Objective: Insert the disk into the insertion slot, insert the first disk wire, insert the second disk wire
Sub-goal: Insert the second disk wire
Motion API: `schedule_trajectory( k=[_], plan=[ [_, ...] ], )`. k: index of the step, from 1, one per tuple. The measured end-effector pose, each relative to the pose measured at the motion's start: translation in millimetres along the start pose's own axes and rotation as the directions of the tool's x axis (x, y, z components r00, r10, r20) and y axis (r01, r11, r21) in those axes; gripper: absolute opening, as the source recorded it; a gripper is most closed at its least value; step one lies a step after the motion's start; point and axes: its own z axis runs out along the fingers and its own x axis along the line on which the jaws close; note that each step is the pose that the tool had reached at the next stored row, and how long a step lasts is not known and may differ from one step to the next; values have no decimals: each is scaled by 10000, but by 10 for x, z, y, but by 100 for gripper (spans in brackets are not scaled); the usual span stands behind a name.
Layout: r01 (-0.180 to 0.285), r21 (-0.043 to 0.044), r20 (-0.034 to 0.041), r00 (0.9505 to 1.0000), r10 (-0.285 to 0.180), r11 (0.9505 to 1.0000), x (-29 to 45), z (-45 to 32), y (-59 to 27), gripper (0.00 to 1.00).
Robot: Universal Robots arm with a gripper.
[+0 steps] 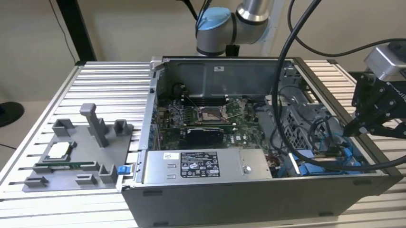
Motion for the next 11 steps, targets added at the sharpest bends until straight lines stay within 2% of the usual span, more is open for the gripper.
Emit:
schedule_trajectory(
  k=[5, 11],
  plan=[
    [0, 0, 10, 10000, 0, 10000, -15, -86, 9, 0],
    [2, -1, 26, 10000, -2, 10000, -48, -278, 29, 0]
  ],
)
